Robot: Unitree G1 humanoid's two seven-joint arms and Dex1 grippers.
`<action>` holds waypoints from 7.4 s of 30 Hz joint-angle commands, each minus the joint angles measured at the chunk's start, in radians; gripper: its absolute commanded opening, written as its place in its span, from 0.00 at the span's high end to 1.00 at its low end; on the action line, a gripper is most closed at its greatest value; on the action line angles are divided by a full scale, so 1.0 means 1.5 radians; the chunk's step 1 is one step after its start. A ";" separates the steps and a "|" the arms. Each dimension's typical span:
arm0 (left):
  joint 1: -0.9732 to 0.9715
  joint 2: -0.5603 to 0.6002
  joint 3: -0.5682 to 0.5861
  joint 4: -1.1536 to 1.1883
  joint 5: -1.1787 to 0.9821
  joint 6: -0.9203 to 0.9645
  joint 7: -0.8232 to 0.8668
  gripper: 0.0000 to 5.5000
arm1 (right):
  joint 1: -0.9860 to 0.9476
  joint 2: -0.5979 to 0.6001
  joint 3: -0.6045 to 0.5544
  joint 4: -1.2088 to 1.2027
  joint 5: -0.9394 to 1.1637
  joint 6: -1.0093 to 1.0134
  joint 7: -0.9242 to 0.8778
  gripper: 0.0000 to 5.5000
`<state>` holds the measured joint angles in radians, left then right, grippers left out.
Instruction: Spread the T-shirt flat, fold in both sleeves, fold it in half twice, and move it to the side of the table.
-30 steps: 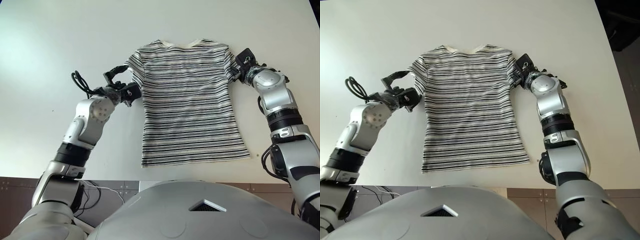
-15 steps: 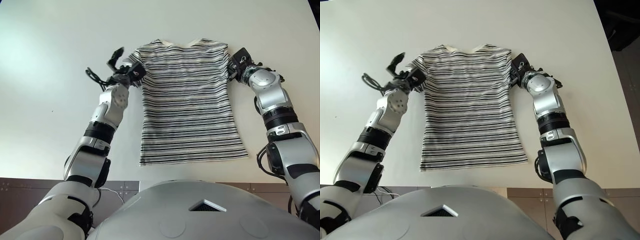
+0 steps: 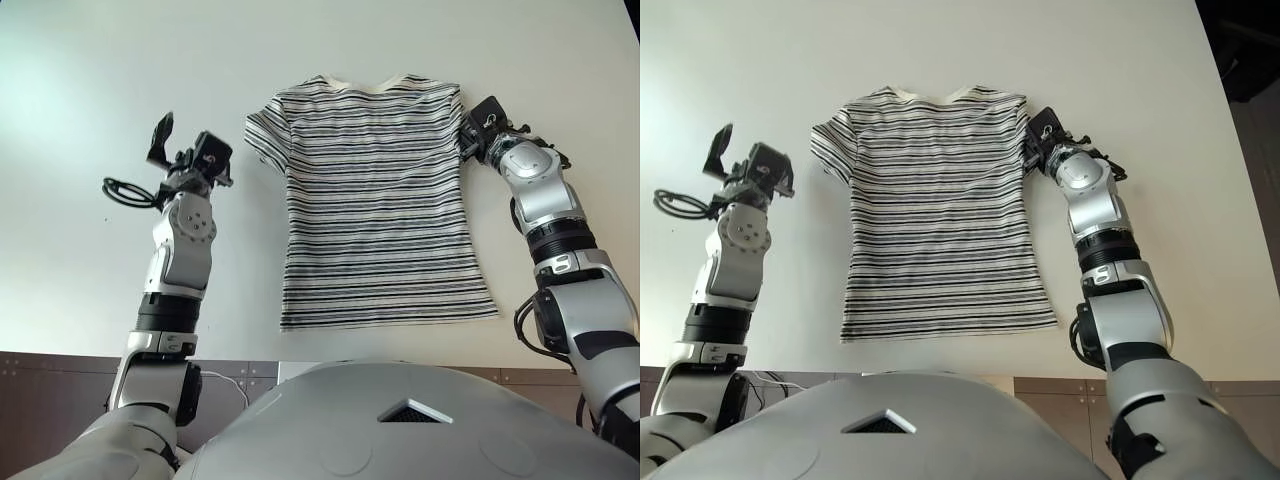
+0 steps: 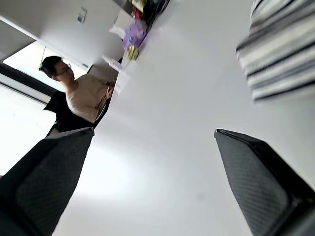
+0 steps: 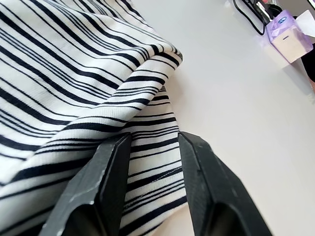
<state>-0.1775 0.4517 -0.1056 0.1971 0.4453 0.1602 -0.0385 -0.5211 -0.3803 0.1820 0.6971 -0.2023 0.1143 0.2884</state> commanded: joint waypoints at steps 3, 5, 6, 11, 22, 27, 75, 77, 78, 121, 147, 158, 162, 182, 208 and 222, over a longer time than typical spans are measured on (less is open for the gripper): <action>-0.106 0.019 -0.033 0.089 -0.023 -0.091 -0.080 0.18 | 0.014 -0.008 -0.006 -0.136 0.011 0.016 0.039 0.69; -0.138 0.016 -0.058 0.143 -0.016 -0.112 -0.109 0.18 | 0.007 0.001 -0.005 -0.137 0.008 0.023 0.035 0.69; -0.150 0.016 -0.081 0.188 -0.004 -0.116 -0.135 0.18 | -0.009 0.013 0.002 -0.100 0.001 0.022 0.031 0.69; -0.197 0.015 -0.155 0.384 0.048 -0.135 -0.154 0.18 | -0.088 0.035 0.019 0.190 -0.044 -0.007 -0.041 0.69; -0.134 0.007 -0.107 0.238 0.030 -0.091 -0.067 0.18 | -0.065 0.040 -0.029 0.179 0.003 -0.039 -0.036 0.69; -0.158 0.019 -0.026 0.162 0.034 -0.083 0.074 0.18 | -0.011 0.060 -0.113 -0.123 0.116 -0.024 -0.016 0.69; -0.369 0.108 -0.397 0.687 0.292 -0.509 0.040 0.25 | 0.028 0.096 -0.087 -0.262 0.108 0.017 -0.016 0.69; -0.359 0.111 -0.400 0.680 0.288 -0.525 0.038 0.31 | 0.030 0.096 -0.087 -0.262 0.108 0.017 -0.016 0.69; -0.354 0.114 -0.402 0.675 0.288 -0.534 0.042 0.34 | 0.030 0.096 -0.086 -0.261 0.107 0.017 -0.015 0.69; -0.238 0.107 -0.296 0.357 0.257 -0.402 0.215 0.98 | 0.045 0.097 -0.086 -0.249 0.106 0.016 -0.020 0.69; -0.241 -0.066 -0.228 0.442 0.053 -0.450 0.006 0.65 | 0.044 0.099 -0.087 -0.228 0.104 0.014 -0.025 0.69; -0.180 -0.040 -0.196 0.318 0.030 -0.388 -0.041 0.42 | 0.040 0.096 -0.091 -0.224 0.107 0.012 -0.029 0.69; -0.124 0.000 -0.180 0.173 0.031 -0.348 -0.088 0.42 | 0.044 0.096 -0.089 -0.229 0.107 0.013 -0.029 0.69; 0.085 -0.007 0.031 -0.246 -0.008 -0.043 -0.087 0.42 | 0.044 -0.242 0.137 0.092 -0.274 -0.349 -0.031 0.69; 0.072 -0.035 -0.021 -0.220 0.009 -0.065 -0.086 0.42 | -0.141 -0.136 0.249 0.410 -0.352 -0.413 -0.199 0.78; 0.072 -0.042 -0.035 -0.211 0.017 -0.070 -0.073 0.42 | -0.133 -0.122 0.248 0.406 -0.340 -0.432 -0.205 0.97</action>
<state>-0.0526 0.3911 -0.1532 -0.1246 0.4584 0.0621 -0.1528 -0.7534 -0.5858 0.5501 1.2988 -0.7109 -0.5252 -0.0329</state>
